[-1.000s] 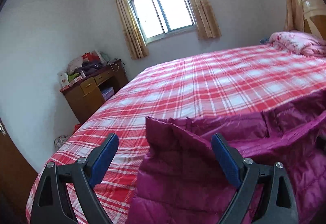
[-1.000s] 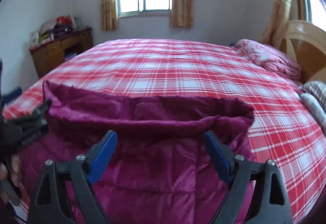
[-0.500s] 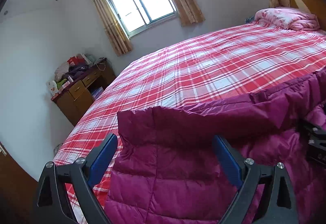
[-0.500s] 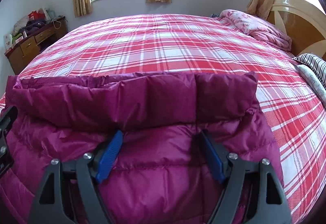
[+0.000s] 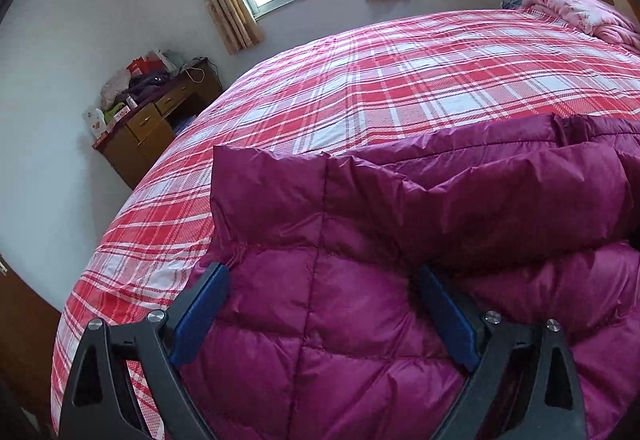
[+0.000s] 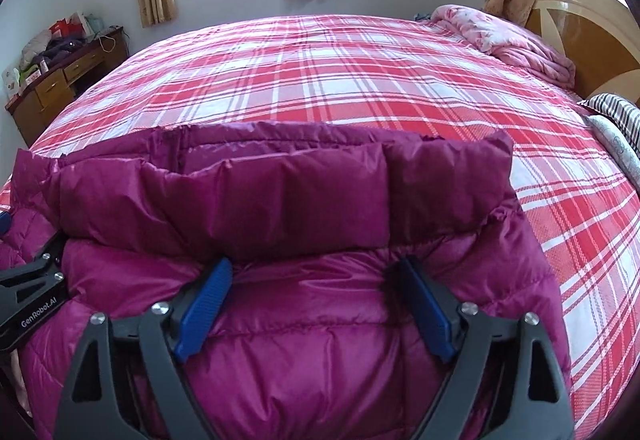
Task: Fold large clothes
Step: 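Press the folded jacket flat with both open tools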
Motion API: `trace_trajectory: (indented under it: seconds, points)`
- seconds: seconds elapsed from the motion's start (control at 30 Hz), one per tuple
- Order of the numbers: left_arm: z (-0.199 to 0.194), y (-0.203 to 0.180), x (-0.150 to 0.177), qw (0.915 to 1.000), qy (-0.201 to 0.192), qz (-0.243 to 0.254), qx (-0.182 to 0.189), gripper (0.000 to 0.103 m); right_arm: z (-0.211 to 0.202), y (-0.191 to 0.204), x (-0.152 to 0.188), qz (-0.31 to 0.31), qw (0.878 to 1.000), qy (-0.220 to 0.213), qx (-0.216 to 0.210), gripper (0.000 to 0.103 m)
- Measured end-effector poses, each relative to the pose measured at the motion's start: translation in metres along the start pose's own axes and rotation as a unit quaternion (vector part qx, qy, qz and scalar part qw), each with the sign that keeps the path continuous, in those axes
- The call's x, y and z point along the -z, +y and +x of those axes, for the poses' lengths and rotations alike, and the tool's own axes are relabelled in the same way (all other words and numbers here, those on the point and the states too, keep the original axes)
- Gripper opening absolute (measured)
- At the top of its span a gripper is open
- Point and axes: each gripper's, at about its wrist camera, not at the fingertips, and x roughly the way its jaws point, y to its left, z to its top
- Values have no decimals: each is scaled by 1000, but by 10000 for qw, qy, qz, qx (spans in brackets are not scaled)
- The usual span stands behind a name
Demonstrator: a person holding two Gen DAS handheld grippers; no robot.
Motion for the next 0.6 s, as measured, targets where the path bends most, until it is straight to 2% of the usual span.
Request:
trace_trajectory:
  seconds: [0.3, 0.6]
  points:
    - [11, 0, 0, 9996, 209, -62, 190, 98, 5, 2, 1, -35, 9998, 134, 124, 91]
    - [14, -1, 0, 9995, 244, -44, 179, 98, 11, 6, 0, -146, 9990, 279, 308, 92]
